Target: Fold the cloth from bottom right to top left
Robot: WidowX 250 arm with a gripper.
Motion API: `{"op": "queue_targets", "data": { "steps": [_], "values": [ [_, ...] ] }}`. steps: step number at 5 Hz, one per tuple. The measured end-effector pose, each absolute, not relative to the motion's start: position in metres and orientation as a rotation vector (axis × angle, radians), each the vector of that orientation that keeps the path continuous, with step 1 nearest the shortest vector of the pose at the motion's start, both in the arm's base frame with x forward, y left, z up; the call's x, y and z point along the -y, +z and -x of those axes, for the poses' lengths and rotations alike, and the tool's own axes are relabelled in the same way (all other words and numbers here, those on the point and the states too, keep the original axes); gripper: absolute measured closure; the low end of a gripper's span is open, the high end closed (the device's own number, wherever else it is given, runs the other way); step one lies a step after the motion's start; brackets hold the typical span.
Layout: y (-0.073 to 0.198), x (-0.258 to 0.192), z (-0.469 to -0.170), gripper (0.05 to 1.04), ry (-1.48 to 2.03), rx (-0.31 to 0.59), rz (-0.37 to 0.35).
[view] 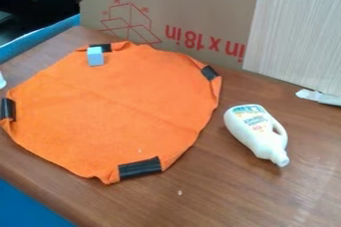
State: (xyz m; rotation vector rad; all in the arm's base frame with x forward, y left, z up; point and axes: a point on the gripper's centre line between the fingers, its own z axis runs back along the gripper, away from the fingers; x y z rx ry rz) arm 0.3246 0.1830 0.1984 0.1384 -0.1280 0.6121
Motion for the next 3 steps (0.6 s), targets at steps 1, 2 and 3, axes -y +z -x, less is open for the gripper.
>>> {"op": "queue_targets", "data": {
  "steps": [1,2,3],
  "values": [
    [0.185,-0.182,-0.325,0.084,0.605,0.094,-0.131],
    [0.156,-0.163,-0.32,0.084,0.45,0.06,-0.136],
    [0.14,-0.146,-0.311,0.084,0.294,0.09,-0.172]
  ]
}}
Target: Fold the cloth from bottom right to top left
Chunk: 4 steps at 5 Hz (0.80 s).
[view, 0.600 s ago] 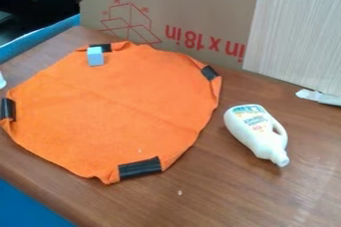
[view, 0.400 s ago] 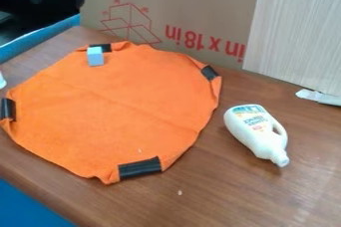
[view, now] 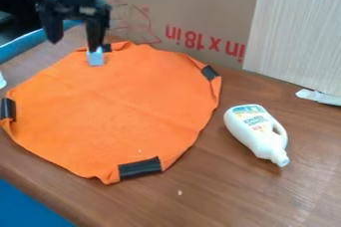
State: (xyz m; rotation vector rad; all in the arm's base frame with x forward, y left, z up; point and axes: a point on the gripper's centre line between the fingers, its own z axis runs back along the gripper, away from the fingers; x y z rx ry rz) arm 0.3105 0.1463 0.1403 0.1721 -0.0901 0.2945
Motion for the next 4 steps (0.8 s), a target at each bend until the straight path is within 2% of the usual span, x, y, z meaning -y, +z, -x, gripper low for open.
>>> {"op": "queue_targets", "data": {
  "steps": [1,2,4],
  "values": [
    [0.118,-0.124,-0.293,0.084,0.064,0.12,-0.18],
    [0.108,-0.098,-0.272,0.084,-0.151,0.146,-0.174],
    [0.099,-0.035,-0.228,0.084,-0.429,0.208,-0.226]
  ]
}}
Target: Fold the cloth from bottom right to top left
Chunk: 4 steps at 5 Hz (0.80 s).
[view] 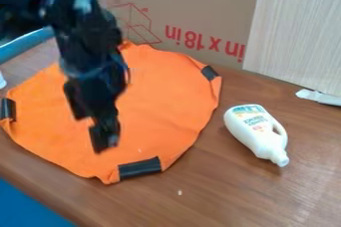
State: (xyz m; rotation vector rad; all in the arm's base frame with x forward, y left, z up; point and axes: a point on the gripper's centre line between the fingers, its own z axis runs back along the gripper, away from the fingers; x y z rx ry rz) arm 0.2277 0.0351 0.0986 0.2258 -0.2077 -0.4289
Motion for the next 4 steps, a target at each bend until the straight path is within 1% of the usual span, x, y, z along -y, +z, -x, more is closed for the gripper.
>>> {"op": "queue_targets", "data": {
  "steps": [1,2,4],
  "values": [
    [0.1,-0.014,-0.217,0.084,-0.476,0.236,-0.242],
    [0.096,-0.005,-0.22,0.084,-0.494,0.235,-0.258],
    [0.071,-0.003,-0.231,0.084,-0.484,0.207,-0.3]
  ]
}}
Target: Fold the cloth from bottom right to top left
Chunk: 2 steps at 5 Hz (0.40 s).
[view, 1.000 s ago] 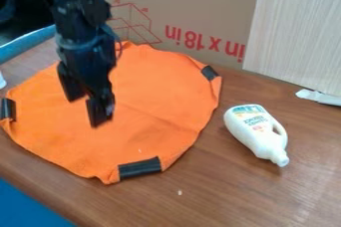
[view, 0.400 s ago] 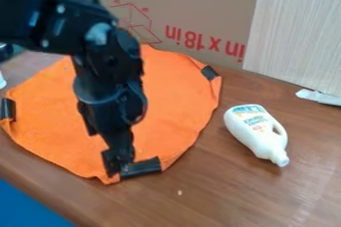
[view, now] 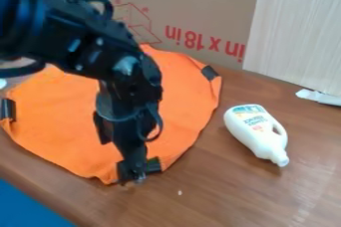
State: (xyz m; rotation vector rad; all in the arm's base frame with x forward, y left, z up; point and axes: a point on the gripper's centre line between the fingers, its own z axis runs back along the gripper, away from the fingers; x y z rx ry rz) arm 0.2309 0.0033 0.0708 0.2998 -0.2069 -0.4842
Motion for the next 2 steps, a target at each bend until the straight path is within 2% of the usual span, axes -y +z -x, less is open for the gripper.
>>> {"op": "queue_targets", "data": {
  "steps": [1,2],
  "values": [
    [0.0633,-0.0032,-0.2341,0.127,-0.466,0.204,-0.3],
    [0.0595,-0.0034,-0.2341,0.407,-0.418,0.214,-0.288]
  ]
}}
